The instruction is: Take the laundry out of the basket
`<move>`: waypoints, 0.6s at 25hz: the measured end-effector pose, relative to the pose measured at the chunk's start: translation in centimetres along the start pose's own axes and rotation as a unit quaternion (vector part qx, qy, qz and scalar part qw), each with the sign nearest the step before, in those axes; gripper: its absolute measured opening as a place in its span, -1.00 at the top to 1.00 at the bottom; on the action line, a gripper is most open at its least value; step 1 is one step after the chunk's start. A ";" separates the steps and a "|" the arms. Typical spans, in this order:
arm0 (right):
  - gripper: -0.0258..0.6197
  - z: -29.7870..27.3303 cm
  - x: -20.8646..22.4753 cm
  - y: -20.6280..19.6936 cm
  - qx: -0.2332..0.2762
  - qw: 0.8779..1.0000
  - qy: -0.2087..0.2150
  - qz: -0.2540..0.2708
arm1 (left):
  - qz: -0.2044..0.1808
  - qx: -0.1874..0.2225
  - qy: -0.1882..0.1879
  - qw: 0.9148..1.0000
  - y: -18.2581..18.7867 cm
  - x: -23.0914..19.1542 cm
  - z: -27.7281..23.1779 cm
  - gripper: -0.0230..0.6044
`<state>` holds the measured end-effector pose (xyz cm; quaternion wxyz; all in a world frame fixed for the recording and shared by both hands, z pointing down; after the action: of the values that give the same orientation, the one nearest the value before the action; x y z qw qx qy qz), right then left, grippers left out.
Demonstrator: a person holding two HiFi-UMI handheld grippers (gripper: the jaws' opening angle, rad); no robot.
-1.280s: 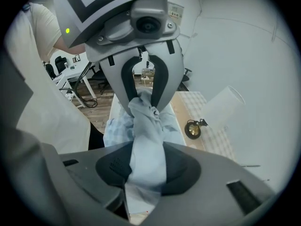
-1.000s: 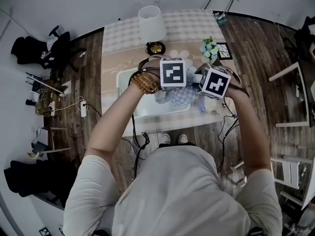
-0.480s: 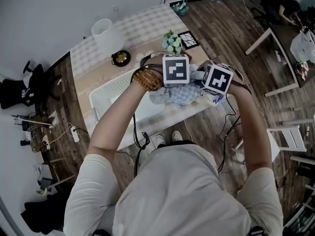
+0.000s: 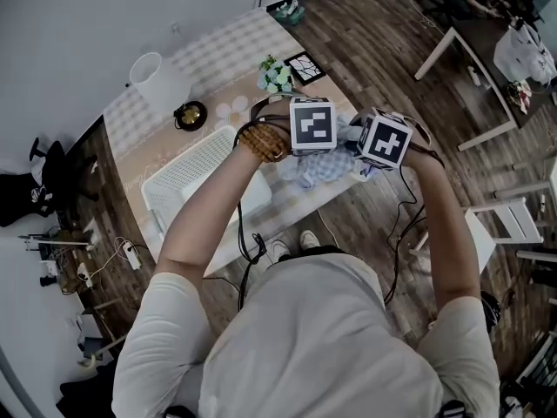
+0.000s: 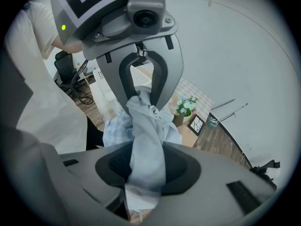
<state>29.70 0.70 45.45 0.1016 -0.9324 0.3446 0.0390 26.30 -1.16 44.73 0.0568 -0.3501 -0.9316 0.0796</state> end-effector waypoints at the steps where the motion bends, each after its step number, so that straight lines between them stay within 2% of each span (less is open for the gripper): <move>1: 0.39 -0.1 0.0 -0.1 0.000 1.000 0.000 -0.001 | 0.002 0.001 -0.001 1.000 0.0 0.0 -0.1 0.54; 8: 0.39 -3.1 0.2 -0.2 -0.006 1.000 0.023 0.000 | 0.022 0.000 -0.015 1.000 -0.7 -0.8 -3.3 0.54; 15: 0.39 -9.5 0.9 -2.0 -0.026 0.999 0.033 0.007 | 0.036 -0.007 -0.029 0.999 -1.1 -2.1 -9.7 0.54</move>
<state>31.67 -0.46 54.88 0.0654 -0.9332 0.3528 0.0179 28.80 -2.31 54.35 0.0246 -0.3814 -0.9202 0.0850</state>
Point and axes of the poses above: the fingertips, and each gripper's own axes: z backward along the fingers, x to its right, y out of its top, the point moved 2 cm from there along z, backward along the fingers, and after that the axes turned 10 degrees about -x, right-handed, at the moved point
